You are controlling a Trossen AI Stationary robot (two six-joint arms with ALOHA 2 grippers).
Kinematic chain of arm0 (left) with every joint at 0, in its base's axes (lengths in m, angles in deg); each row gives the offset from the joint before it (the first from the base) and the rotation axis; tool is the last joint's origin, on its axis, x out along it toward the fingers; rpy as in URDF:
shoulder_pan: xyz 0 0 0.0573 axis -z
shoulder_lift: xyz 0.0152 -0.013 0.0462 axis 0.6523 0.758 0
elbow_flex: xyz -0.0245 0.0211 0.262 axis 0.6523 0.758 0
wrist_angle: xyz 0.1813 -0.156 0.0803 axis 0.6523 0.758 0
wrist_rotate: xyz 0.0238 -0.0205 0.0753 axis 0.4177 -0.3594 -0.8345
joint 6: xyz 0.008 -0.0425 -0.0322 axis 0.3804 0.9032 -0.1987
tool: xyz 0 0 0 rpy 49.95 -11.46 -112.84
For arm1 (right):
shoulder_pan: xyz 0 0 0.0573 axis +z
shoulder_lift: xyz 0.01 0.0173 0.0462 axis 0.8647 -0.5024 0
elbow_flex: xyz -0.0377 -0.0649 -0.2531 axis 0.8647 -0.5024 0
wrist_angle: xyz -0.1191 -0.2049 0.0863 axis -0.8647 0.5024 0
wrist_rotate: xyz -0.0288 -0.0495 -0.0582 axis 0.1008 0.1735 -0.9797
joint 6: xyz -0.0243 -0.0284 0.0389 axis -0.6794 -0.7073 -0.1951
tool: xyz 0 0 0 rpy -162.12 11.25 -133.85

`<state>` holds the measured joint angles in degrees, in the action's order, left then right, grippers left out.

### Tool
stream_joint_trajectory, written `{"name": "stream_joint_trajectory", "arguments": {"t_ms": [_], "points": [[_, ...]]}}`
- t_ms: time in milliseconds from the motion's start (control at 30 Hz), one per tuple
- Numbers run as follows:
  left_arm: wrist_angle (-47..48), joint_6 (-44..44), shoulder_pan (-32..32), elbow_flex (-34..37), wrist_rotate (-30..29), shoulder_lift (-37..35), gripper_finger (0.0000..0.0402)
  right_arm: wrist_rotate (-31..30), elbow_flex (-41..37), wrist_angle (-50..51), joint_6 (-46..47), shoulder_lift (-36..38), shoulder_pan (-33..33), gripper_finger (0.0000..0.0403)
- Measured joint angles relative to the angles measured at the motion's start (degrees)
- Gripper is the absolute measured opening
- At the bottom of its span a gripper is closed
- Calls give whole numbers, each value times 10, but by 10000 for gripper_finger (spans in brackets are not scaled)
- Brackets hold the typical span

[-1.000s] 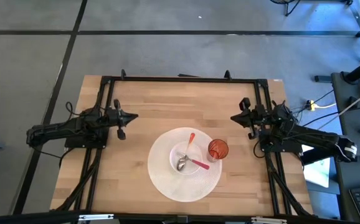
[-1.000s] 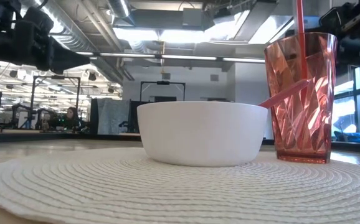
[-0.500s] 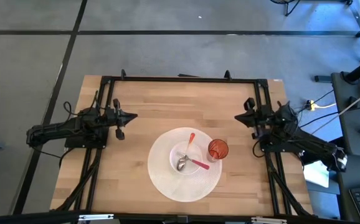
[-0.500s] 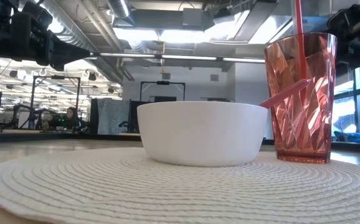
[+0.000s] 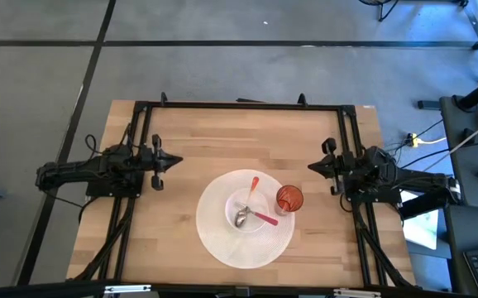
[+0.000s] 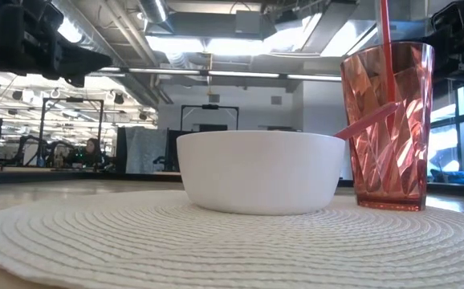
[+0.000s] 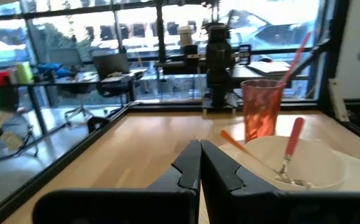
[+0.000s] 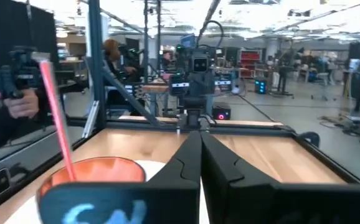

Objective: Pick & Place Utensil
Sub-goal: Return to Home Position

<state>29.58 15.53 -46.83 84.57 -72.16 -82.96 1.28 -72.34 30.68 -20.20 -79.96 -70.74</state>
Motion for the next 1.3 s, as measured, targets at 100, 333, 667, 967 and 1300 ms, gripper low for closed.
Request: {"name": "stream_joint_trajectory", "arguments": {"t_ms": [100, 333, 667, 967, 1300], "points": [[-3, -4, 20, 0, -8, 0, 1, 0, 0, 7, -11, 0, 8, 0], [1, 13, 36, 1, -100, 0, 1, -48, 0, 65, 21, 0, -2, 0], [-38, 6, 36, 27, -98, 4, 2, -87, 0, 56, 36, 0, -2, 0], [-36, 4, 35, 27, -97, 4, 3, -87, 0, 40, 38, -1, -2, 13], [-36, 5, 35, 27, -96, 17, 6, -87, 0, 29, 36, -1, -2, 40]]}}
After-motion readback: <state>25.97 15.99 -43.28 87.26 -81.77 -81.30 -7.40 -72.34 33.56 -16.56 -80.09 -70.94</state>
